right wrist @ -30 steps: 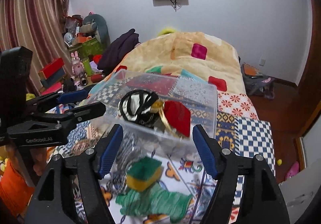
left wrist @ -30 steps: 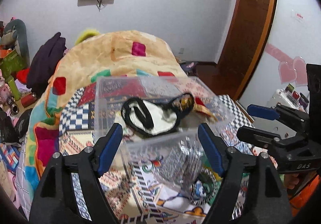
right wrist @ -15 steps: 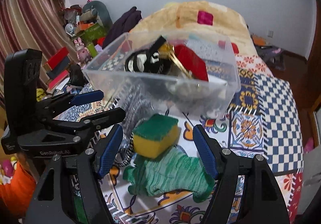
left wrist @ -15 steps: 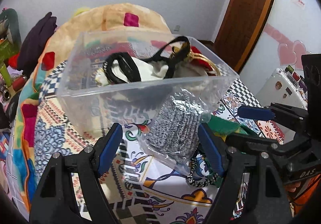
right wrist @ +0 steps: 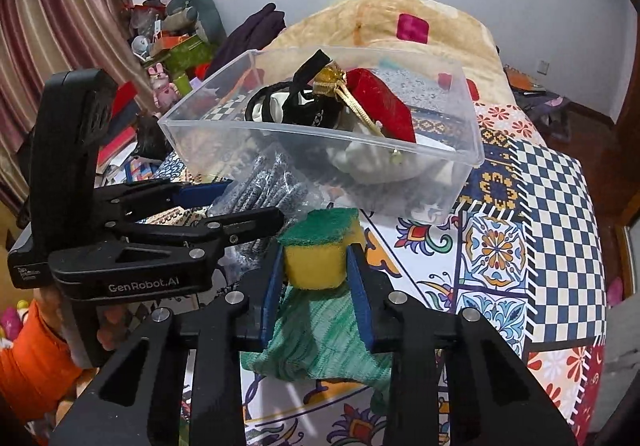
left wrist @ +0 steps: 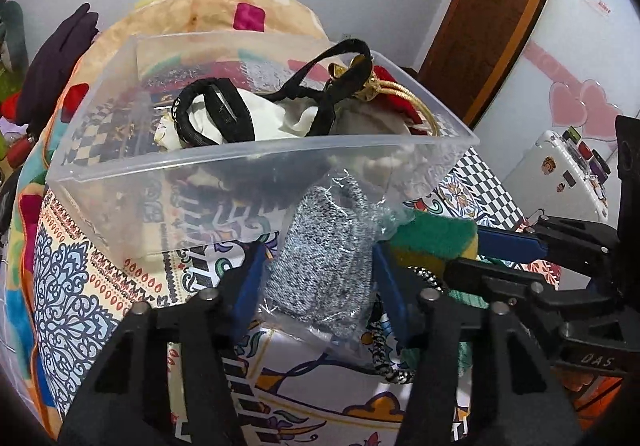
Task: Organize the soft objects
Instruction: 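Grasp the silver mesh bag with the left tool while the right tool grasps the green-yellow sponge, then carry the mesh bag into the box with the left tool while the right tool drops the sponge in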
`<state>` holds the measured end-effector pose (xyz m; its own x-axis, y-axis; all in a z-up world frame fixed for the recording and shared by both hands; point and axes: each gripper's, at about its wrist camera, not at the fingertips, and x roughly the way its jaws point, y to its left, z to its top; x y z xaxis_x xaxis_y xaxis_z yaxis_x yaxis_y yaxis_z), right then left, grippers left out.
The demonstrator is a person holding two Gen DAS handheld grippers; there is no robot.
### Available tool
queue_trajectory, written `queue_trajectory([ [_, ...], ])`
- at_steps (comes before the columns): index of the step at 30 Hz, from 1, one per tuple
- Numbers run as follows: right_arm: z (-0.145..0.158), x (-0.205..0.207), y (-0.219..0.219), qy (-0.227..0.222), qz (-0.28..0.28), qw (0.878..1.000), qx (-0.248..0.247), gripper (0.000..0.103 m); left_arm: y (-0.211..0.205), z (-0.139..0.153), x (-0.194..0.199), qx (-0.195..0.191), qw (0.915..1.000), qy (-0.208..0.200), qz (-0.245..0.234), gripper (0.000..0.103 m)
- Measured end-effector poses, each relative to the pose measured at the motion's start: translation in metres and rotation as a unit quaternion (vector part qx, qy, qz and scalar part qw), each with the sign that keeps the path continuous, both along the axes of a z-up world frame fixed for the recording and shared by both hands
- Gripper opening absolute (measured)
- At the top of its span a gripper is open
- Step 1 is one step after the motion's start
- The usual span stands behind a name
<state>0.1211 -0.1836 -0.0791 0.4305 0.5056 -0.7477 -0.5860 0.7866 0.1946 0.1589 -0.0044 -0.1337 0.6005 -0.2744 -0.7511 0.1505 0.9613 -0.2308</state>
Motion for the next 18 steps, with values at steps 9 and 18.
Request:
queue_trajectory([
  [9, 0.017, -0.006, -0.011, -0.026, -0.009, 1.000, 0.014, 0.026, 0.007, 0.004, -0.016, -0.006, 0.9999, -0.012, -0.001, 0.027],
  [18, 0.046, -0.015, -0.015, -0.073, -0.011, 0.997, 0.023, 0.026, 0.019, 0.036, -0.043, 0.001, 0.9981, -0.059, 0.016, 0.027],
])
